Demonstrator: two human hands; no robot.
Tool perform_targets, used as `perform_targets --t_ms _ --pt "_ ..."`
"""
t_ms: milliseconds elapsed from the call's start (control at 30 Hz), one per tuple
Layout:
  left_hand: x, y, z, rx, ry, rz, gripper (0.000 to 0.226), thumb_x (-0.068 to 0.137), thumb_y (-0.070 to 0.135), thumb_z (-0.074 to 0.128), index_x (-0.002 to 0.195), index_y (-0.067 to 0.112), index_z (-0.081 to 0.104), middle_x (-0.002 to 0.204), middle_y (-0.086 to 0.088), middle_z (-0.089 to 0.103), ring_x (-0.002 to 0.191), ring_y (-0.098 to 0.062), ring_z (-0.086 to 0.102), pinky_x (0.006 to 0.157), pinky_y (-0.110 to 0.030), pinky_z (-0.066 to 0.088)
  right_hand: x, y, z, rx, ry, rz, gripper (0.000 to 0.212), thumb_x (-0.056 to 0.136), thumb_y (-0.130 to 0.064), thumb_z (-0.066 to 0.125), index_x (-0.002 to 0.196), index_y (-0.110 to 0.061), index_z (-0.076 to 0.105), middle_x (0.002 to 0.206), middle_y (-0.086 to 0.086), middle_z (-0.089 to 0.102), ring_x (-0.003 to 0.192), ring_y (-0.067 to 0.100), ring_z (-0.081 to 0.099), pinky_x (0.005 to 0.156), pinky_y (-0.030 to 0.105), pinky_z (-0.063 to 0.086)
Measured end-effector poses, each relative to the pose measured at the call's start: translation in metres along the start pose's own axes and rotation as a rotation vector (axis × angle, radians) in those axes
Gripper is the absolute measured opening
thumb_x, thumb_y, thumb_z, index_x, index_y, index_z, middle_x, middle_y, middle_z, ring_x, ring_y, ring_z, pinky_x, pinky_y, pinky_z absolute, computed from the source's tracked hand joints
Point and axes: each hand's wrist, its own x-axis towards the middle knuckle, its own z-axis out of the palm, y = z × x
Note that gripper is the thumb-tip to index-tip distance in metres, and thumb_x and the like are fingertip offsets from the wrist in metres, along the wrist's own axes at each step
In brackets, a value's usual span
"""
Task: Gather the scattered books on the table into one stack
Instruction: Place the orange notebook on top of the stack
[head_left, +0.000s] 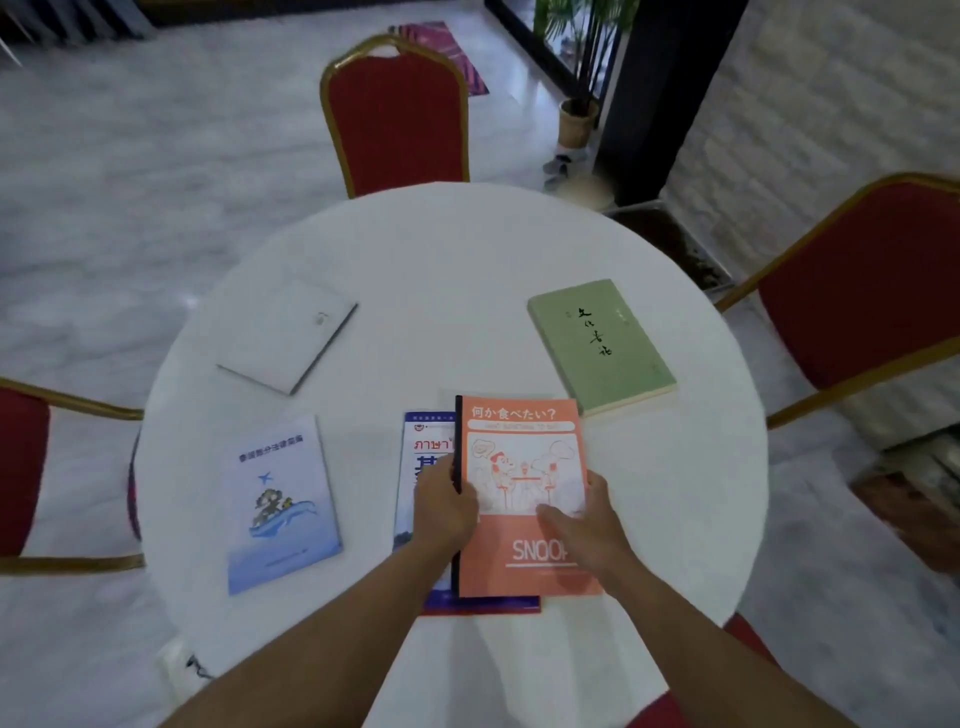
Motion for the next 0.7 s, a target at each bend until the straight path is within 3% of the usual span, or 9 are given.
perform_targets --t_ms 100,167,200,300,367,433,500,600,700 --pt "0.004 -0.02 -0.024 0.068 0.024 0.022 0.016 0.098 0.009 0.051 0.106 0.01 0.065 0.108 -0.009 0.067 0.093 -0.019 0.066 0.072 -0.023 0.058 0.0 -0.005 0.03 -0.117 -0.004 -0.054 0.061 0.087 -0.02 0.076 0.137 -0.023 0.041 0.125 -0.001 0.064 0.098 0.014 0.067 0.065 0.02 0.055" --pt "0.007 -0.031 -0.036 0.126 0.021 0.002 0.017 0.098 0.009 0.051 0.109 0.006 0.062 0.108 -0.014 0.061 0.097 -0.026 0.066 0.08 -0.035 0.06 -0.001 -0.005 0.047 -0.207 0.009 -0.086 0.057 0.086 -0.019 0.076 0.135 -0.02 0.047 0.126 0.001 0.064 0.104 0.018 0.067 0.075 0.026 0.059" --pt "0.008 -0.035 -0.04 0.159 0.012 -0.012 0.017 0.097 0.009 0.051 0.111 0.006 0.06 0.109 -0.013 0.058 0.099 -0.026 0.064 0.077 -0.031 0.058 -0.001 -0.004 0.054 -0.248 0.021 -0.096 0.056 0.084 -0.02 0.077 0.133 -0.019 0.05 0.125 0.002 0.064 0.105 0.018 0.067 0.077 0.028 0.06" --pt "0.008 -0.043 -0.045 0.29 -0.025 -0.028 0.024 0.096 0.015 0.056 0.12 0.01 0.052 0.118 -0.013 0.049 0.112 -0.023 0.052 0.082 -0.021 0.04 0.0 0.001 0.068 -0.358 0.069 -0.094 0.058 0.084 -0.026 0.078 0.134 -0.02 0.05 0.12 0.002 0.055 0.097 0.012 0.058 0.056 0.01 0.049" --pt "0.007 -0.043 -0.044 0.368 -0.02 -0.019 0.03 0.097 0.02 0.055 0.125 0.011 0.048 0.124 -0.012 0.047 0.119 -0.023 0.045 0.085 -0.023 0.036 0.002 0.005 0.07 -0.4 0.084 -0.056 0.059 0.083 -0.032 0.077 0.134 -0.024 0.047 0.115 0.001 0.041 0.104 0.017 0.055 0.068 0.017 0.053" --pt "0.007 -0.044 -0.044 0.401 -0.017 -0.014 0.032 0.098 0.019 0.053 0.128 0.011 0.045 0.128 -0.012 0.044 0.12 -0.022 0.046 0.084 -0.021 0.037 0.004 0.008 0.071 -0.528 0.086 -0.042 0.054 0.078 -0.048 0.076 0.12 -0.032 0.046 0.108 -0.003 0.034 0.109 0.019 0.054 0.087 0.031 0.056" --pt "0.007 -0.047 -0.043 0.406 -0.026 -0.006 0.03 0.099 0.015 0.051 0.127 0.011 0.042 0.131 -0.012 0.041 0.114 -0.02 0.049 0.08 -0.019 0.041 0.006 0.009 0.071 -0.678 0.075 -0.05 0.058 0.072 -0.063 0.072 0.111 -0.037 0.037 0.104 -0.005 0.033 0.108 0.016 0.052 0.093 0.036 0.053" --pt "0.009 -0.049 -0.043 0.395 -0.03 -0.03 0.022 0.099 0.014 0.052 0.119 0.014 0.043 0.136 -0.01 0.033 0.113 -0.022 0.054 0.077 -0.02 0.05 0.008 0.01 0.071 -0.603 0.022 -0.058 0.066 0.072 -0.06 0.076 0.116 -0.032 0.036 0.107 -0.005 0.033 0.108 0.012 0.05 0.086 0.029 0.056" --pt "0.012 -0.05 -0.043 0.447 -0.056 -0.044 0.031 0.099 0.02 0.054 0.127 0.013 0.045 0.138 -0.012 0.04 0.122 -0.026 0.052 0.091 -0.029 0.052 0.01 0.01 0.071 -0.579 -0.016 -0.069 0.072 0.074 -0.055 0.078 0.124 -0.029 0.033 0.111 -0.005 0.031 0.114 0.013 0.048 0.081 0.025 0.052"
